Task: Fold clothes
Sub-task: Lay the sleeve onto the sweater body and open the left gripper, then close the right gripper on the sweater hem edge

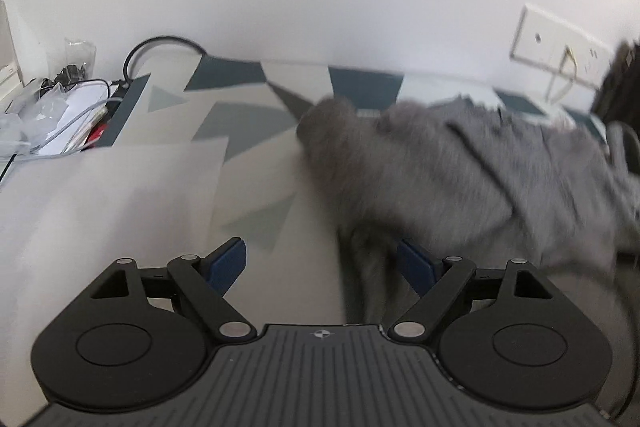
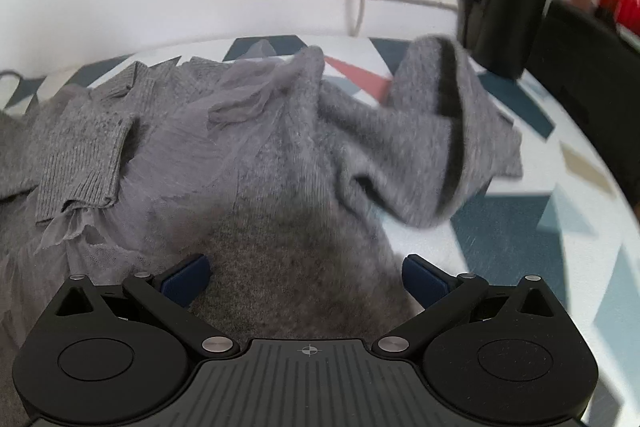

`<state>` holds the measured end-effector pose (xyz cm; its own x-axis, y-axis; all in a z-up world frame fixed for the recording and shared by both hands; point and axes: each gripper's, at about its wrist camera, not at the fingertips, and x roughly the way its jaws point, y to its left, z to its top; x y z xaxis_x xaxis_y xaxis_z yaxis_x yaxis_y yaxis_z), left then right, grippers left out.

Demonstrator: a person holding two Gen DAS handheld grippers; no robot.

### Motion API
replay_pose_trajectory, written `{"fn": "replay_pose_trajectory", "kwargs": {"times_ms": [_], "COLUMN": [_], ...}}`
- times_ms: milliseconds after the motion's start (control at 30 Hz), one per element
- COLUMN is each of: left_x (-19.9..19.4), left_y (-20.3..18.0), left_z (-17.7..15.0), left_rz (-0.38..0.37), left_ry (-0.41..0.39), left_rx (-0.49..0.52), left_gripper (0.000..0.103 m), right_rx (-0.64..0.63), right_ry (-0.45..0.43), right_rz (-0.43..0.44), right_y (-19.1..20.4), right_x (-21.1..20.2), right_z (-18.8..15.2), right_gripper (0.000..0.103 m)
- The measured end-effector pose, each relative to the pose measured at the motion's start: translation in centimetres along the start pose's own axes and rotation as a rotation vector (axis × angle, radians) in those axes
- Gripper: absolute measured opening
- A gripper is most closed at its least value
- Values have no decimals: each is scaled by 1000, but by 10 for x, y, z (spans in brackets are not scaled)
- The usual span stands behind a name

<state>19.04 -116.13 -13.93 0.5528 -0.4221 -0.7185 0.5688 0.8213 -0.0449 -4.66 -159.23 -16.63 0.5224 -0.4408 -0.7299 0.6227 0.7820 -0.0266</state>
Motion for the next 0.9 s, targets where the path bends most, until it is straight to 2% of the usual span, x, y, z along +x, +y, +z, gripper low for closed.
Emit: {"fn": "replay_pose_trajectory", "kwargs": {"times_ms": [67,167,267,367,467,500,567,633,667,900], "left_x": [2,8,13,17,19,20,23,25,25,24], "left_y": [-3,-7,-12,-18,-17,-15,-8,-3,-2,-1], "left_z": [-6,-11,-12,-13,-14,-15,-16,-17,-17,-28], "left_rz": [7,9,13,49,70,72,74,58,54,47], "left_ry": [-4,-14,-23,-26,-18,-13,-7,-1,0,-71], "left_rx": [25,25,9,24,28,28,14,-7,-14,-18], "left_gripper": [85,85,85,88,96,101,103,103,103,103], "right_rx": [-72,-171,-239,-324,-403,-423,-452,-452,-437,-285], "right_ry": [-82,-174,-190,-166,-134,-123,-91,-51,-38,-15], "right_rz": [-2,77,179,281,331,338,352,368,375,399], "right_y": [9,30,56,88,115,122,131,135,135,121], "right_x": [-16,-32,-31,-19,-5,-1,7,14,15,22], "right_z": [7,21,31,37,38,36,32,29,27,33], "right_gripper": [102,102,100,85,76,72,60,49,47,47]}}
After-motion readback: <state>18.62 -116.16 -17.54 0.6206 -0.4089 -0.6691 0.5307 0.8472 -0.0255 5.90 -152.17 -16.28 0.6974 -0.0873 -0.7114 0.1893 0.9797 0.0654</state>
